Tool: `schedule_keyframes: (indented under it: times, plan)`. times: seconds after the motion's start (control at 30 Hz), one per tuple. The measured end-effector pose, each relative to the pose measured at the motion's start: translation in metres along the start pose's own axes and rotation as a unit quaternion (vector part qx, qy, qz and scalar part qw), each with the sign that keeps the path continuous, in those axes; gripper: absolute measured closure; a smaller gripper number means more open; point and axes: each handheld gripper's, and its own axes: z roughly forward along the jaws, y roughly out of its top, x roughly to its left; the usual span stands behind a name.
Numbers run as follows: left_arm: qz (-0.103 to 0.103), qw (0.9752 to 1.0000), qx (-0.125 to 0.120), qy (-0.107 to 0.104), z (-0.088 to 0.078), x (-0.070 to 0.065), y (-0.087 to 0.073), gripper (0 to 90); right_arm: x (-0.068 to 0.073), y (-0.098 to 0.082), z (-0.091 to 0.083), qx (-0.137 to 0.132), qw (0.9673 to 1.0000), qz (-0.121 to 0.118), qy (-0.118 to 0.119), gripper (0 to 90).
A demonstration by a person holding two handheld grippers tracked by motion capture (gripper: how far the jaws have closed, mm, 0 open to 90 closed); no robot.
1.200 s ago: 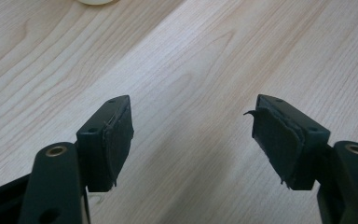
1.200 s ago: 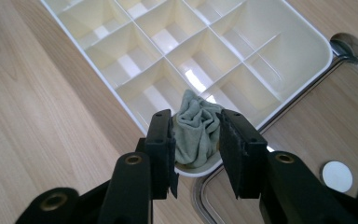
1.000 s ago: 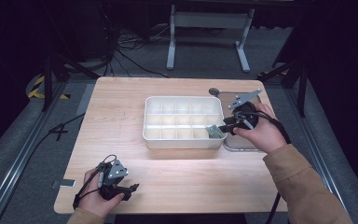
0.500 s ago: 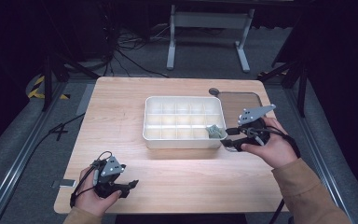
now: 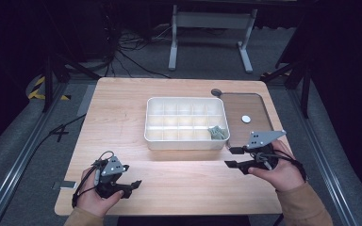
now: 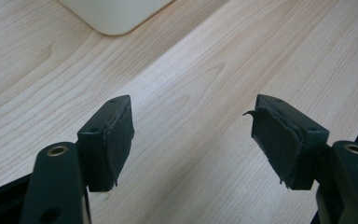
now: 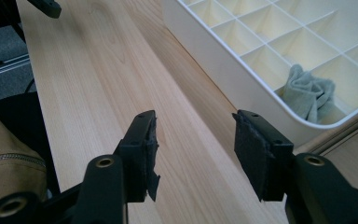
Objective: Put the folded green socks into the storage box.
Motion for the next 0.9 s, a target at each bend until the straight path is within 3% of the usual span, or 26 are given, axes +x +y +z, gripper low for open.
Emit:
schedule_keyframes:
  times: [0.07,0.43,0.7,0.83,0.9]
  plan:
    - [0.002,1.0000,0.003,0.001,0.000,0.000,0.000,30.3,0.001,-0.004,0.003,0.013,0.9999,0.001,0.001,49.6]
    - [0.005,0.9997,0.018,0.012,0.005,0.002,-0.002,30.3,0.003,-0.034,0.025,0.026,0.9993,0.026,-0.003,47.7]
    - [0.001,0.9997,0.024,0.004,0.011,0.004,-0.005,30.6,0.001,-0.058,0.040,0.016,0.9984,0.052,-0.012,48.4]
    - [0.001,0.9996,0.026,0.009,0.014,0.005,-0.006,30.6,0.002,-0.068,0.046,0.004,0.9982,0.052,-0.032,48.0]
    - [0.004,0.9994,0.032,0.009,0.015,0.006,-0.005,30.6,0.005,-0.072,0.048,0.003,0.9980,0.055,-0.030,47.9]
